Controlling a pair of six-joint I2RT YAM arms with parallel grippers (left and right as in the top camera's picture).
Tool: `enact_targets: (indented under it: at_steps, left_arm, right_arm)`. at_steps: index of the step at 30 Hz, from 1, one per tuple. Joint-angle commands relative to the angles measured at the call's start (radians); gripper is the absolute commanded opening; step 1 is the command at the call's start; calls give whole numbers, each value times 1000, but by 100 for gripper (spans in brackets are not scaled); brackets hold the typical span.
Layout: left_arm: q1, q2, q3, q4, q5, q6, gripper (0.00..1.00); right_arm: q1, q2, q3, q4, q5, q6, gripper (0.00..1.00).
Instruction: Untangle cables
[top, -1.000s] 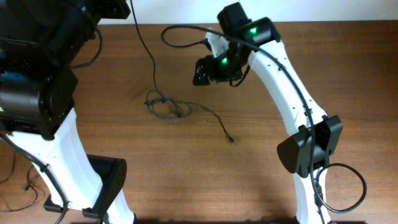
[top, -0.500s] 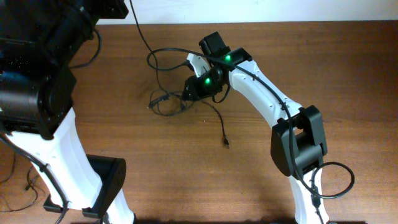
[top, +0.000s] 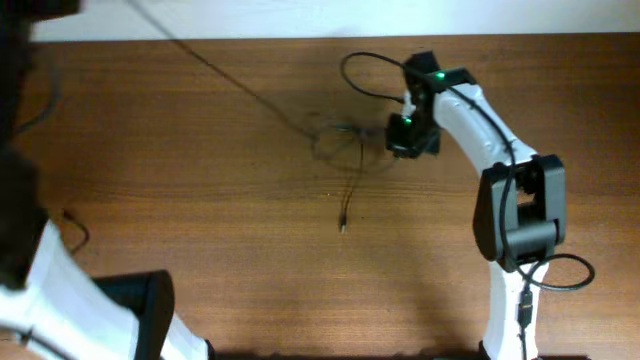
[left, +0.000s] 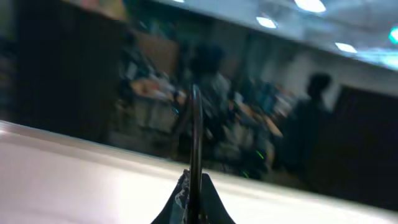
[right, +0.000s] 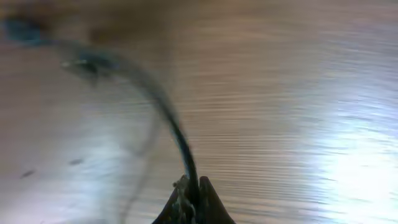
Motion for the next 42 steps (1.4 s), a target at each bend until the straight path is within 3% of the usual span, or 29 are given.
enact_targets:
  at_steps: [1,6,9,16,24,26,29,33,36,39,42]
  left_arm:
    - [95,-44,5,-11,-118,-5,0]
    - [212,-44,-140,11,-160,-4,0]
    - [274,-44,-259,66,-304,-4,0]
    - [325,-44,-553,34,-255,-4,0]
    - [315,-44,-938,-5,-148,60,0]
    - [315,-37,-986,0,-161,84,0]
    - [318,3,-1009,27,-293,83,0]
    - [321,46,-1010,105,-388,82,0]
    - [336,65,-1010,151,-402,83,0]
    - [370,74,-1010,195,-411,87,0]
    - [392,74,-1010,219,-412,86,0]
  right_arm:
    - [-113,-14,-10,-36,39,16,4]
    - [-229,-21,-10,-98,74,-36,4]
    - [-301,-21,-10,-129,88,-36,4]
    - [-475,-39,-8,-171,88,-71,4]
    - [-479,-484,-8,-192,107,-123,4]
    - [-502,-605,-5,-192,107,-123,4]
    - [-583,-783,33,-197,106,-123,4]
    - [-750,-962,131,-218,93,-123,4]
    - [-874,-994,196,-245,75,-131,4]
    - [-985,-965,214,-258,-69,-167,4]
    - [-997,-874,214,-288,-225,-223,4]
